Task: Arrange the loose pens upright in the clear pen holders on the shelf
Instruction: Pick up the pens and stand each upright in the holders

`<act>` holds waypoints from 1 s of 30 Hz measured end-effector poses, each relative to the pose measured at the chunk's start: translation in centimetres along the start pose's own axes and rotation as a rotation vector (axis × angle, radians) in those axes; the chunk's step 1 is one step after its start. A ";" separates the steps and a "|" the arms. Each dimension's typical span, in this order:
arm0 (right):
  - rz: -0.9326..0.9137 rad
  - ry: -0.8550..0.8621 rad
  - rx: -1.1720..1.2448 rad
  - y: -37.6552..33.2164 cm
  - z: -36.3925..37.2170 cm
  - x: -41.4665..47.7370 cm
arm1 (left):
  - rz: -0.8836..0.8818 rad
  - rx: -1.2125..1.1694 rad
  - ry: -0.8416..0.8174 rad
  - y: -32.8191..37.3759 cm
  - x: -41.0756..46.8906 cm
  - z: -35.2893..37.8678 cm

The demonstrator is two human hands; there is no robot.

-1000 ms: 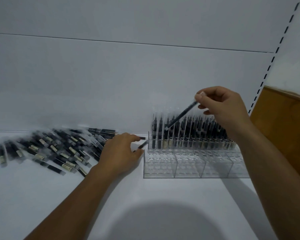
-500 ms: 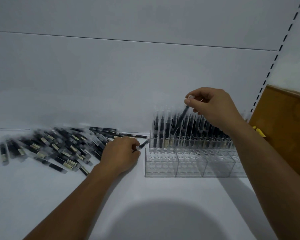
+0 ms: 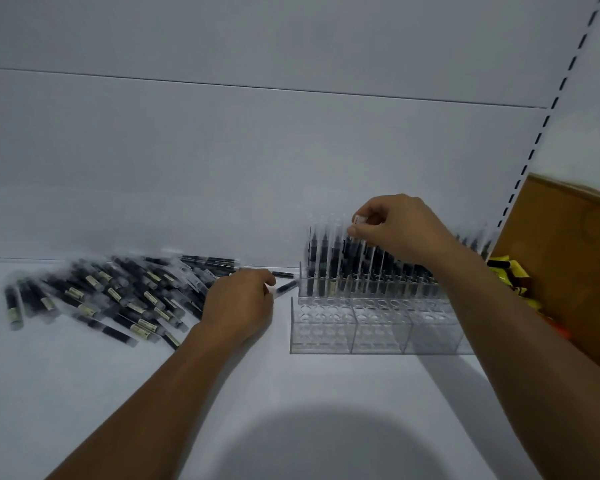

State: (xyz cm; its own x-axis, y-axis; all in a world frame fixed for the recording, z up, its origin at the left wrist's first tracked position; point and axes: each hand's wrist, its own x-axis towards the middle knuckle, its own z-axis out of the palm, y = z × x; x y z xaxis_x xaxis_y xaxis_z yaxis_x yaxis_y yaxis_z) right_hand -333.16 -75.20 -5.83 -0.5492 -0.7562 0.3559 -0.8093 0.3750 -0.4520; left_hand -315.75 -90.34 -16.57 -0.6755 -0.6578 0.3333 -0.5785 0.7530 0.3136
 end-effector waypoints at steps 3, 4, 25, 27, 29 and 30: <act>0.017 0.015 -0.041 -0.1 -0.9 -0.7 | -0.017 -0.018 0.056 -0.2 0.0 -1.0; 0.009 0.056 -0.061 -0.2 -1.1 -0.9 | -0.023 -0.026 0.070 -0.4 0.0 -1.5; -0.182 -0.405 -0.447 -11.4 14.1 4.0 | -0.192 -0.808 0.214 -7.0 -3.5 -4.4; -0.135 -0.445 -0.479 -11.1 15.2 4.7 | -0.188 -0.833 0.199 -6.7 -3.7 -4.4; -0.085 -0.510 -0.489 -11.1 16.2 5.3 | -0.195 -0.863 0.203 -6.8 -3.6 -4.6; -0.066 -0.537 -0.494 -11.1 16.6 5.5 | -0.201 -0.879 0.210 -6.9 -3.6 -4.8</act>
State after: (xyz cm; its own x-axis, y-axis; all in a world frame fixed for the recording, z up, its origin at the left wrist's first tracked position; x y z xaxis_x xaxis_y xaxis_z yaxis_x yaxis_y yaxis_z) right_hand -323.73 -92.39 -12.47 -0.4206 -0.8967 -0.1377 -0.9065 0.4216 0.0230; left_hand -307.18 -93.26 -15.68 -0.4537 -0.8291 0.3267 -0.0630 0.3956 0.9163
